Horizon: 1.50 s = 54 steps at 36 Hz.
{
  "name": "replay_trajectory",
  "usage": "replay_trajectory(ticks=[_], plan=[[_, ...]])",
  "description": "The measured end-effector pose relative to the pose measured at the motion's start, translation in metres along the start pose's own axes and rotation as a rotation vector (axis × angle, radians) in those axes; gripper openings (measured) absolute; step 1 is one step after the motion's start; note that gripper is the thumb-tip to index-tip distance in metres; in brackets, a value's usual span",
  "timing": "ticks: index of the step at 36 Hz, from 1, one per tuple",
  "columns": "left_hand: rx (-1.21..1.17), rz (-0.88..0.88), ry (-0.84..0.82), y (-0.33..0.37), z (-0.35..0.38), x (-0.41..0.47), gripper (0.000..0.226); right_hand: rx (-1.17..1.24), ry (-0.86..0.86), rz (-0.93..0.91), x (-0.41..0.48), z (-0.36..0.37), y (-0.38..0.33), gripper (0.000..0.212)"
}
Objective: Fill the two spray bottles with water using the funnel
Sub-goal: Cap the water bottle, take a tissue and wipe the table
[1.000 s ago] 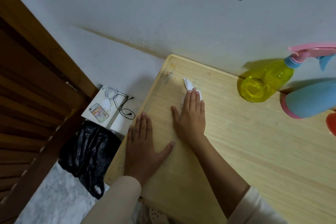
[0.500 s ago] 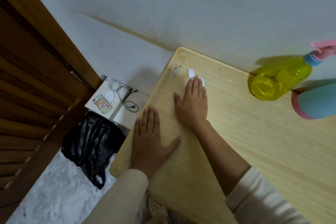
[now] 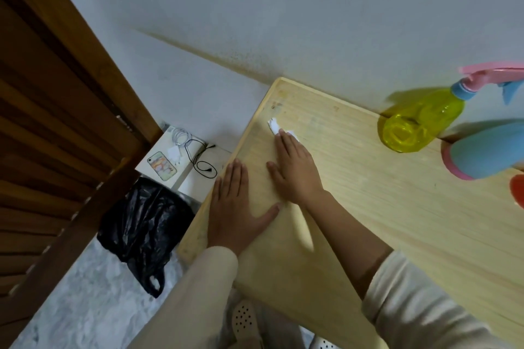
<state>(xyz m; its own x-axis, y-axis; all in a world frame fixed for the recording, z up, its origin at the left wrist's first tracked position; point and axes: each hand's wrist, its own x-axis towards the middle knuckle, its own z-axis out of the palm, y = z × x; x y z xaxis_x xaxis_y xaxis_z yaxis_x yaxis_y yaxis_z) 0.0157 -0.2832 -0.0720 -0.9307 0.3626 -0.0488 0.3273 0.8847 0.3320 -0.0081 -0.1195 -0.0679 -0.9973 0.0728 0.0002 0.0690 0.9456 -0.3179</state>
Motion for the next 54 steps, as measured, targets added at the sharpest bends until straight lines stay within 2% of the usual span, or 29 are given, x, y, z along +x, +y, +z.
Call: replay_trajectory(ticks=[4,10,19,32,37,44,49,54], plan=[[-0.012,0.014,-0.004,-0.002,0.0,-0.001,0.107,0.008,-0.014,-0.028,-0.013,0.0,0.001,0.074],[-0.055,0.137,-0.003,-0.011,0.002,-0.01,0.107,-0.014,-0.054,-0.064,-0.033,-0.004,-0.001,0.07],[-0.043,0.151,-0.033,-0.016,0.004,-0.029,0.102,0.0,-0.039,-0.058,-0.067,0.001,-0.006,0.065],[0.006,0.153,-0.099,-0.018,0.004,-0.074,0.104,-0.018,-0.057,-0.063,-0.13,0.002,-0.008,0.073],[0.03,0.166,-0.142,-0.016,0.006,-0.096,0.103,0.001,-0.043,-0.057,-0.161,0.002,-0.006,0.069],[0.027,0.157,-0.074,0.002,0.012,-0.12,0.116,0.015,-0.028,-0.024,-0.222,-0.003,-0.001,0.069],[0.016,0.103,-0.087,0.027,0.021,-0.137,0.118,-0.013,-0.045,0.003,-0.275,-0.011,0.009,0.074],[-0.006,0.141,-0.11,0.049,0.032,-0.144,0.119,-0.123,-0.09,0.097,-0.315,-0.014,0.022,0.062]])
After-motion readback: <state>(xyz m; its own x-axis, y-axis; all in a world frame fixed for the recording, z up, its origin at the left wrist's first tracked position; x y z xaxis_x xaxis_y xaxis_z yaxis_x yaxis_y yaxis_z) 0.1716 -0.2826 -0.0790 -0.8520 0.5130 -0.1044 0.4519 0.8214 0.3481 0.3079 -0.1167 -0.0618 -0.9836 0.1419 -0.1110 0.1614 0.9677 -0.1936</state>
